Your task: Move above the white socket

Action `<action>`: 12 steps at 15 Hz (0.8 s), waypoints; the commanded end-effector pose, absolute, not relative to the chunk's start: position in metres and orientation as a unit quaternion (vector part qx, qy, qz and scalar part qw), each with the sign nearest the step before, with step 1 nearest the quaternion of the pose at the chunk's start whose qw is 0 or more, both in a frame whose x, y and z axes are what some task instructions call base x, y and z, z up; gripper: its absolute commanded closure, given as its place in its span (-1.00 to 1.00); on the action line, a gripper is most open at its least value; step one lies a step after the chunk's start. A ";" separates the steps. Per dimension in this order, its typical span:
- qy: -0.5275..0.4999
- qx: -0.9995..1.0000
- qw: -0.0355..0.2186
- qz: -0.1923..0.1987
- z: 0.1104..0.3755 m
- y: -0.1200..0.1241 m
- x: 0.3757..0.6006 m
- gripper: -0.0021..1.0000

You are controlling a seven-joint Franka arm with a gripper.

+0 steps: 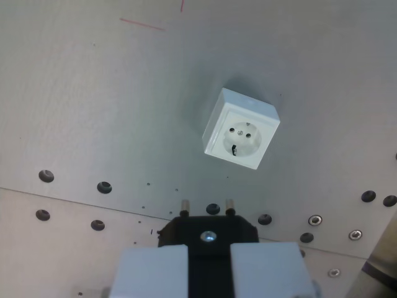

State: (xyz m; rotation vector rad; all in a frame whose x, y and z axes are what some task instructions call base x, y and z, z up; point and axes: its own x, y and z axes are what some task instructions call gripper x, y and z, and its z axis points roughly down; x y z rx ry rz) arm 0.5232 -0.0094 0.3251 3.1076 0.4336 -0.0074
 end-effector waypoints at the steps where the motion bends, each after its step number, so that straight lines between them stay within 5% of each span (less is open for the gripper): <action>1: 0.116 0.993 0.005 0.013 0.318 -0.012 0.520 1.00; 12: 0.073 0.996 0.013 0.046 0.282 -0.022 0.510 1.00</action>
